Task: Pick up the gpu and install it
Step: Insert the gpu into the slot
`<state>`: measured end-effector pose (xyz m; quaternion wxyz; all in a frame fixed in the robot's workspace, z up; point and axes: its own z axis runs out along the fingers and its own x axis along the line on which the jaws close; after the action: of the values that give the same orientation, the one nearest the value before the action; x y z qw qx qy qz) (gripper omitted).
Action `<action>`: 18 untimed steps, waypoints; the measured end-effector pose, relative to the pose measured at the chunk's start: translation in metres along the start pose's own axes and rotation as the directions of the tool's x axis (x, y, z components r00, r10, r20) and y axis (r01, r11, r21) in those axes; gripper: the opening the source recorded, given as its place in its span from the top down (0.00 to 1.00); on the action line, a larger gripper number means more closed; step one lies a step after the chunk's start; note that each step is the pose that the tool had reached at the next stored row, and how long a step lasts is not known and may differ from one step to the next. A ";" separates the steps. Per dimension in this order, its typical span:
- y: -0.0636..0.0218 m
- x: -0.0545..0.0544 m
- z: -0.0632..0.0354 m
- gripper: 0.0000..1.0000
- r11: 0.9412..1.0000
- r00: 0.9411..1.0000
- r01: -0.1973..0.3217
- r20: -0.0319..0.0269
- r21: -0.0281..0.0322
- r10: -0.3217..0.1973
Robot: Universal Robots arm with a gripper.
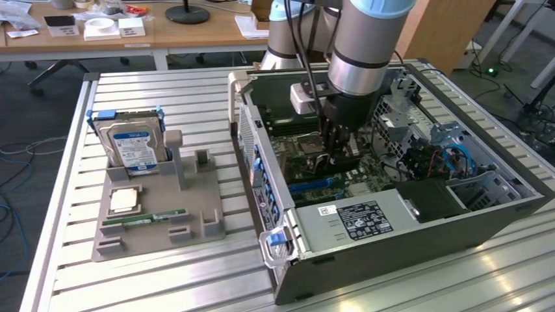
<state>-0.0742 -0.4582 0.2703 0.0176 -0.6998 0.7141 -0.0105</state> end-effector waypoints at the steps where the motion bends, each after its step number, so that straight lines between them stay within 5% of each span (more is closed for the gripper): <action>1: 0.0007 0.000 0.0002 0.74 1.000 1.000 0.000 0.000 0.000 0.000; 18: 0.0013 0.000 0.0029 0.74 1.000 1.000 0.000 -0.001 0.000 0.000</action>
<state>-0.0754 -0.4582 0.2673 0.0172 -0.6997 0.7141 -0.0108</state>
